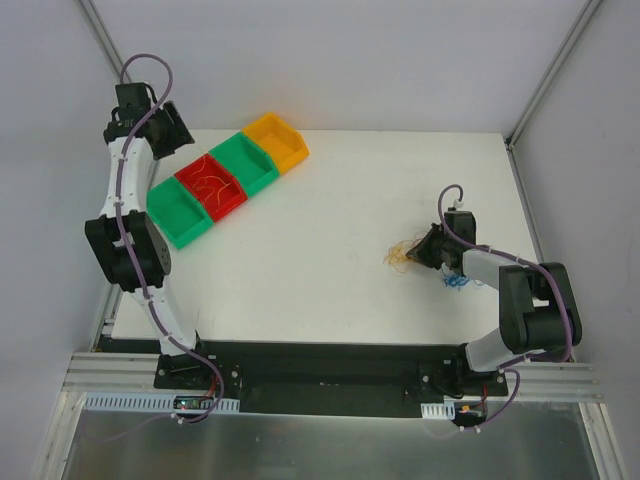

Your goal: Untangle the cables

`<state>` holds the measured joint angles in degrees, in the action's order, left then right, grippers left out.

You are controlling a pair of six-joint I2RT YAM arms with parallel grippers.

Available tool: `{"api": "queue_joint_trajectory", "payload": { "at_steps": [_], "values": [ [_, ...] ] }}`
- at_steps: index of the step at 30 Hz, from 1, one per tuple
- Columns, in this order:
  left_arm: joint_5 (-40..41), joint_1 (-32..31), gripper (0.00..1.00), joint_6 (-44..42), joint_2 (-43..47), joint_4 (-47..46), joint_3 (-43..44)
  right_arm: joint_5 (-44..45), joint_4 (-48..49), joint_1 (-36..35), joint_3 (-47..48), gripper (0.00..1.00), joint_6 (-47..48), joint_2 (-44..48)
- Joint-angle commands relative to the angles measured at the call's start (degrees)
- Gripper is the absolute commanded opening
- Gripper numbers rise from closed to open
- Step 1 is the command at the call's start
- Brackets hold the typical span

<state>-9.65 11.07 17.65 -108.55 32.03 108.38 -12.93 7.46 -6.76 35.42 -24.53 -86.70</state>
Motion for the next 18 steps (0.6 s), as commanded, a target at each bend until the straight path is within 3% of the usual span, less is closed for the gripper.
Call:
{"api": "queue_joint_trajectory", "payload": {
  "at_steps": [1,6,18],
  "values": [
    [-1.77,0.71,0.60,0.37,-8.06,-0.56,5.25,-0.70,0.71,-0.35,1.76,0.00,0.98,0.12],
    [-6.60,0.71,0.64,1.77,-14.57,-1.97,11.32,-0.52,0.62,-0.36,1.85,0.00,1.16,-0.05],
    [-8.28,0.71,0.59,2.48,-24.95,-6.01,20.91,0.01,0.71,-0.44,1.76,0.00,1.68,-0.40]
  ]
}}
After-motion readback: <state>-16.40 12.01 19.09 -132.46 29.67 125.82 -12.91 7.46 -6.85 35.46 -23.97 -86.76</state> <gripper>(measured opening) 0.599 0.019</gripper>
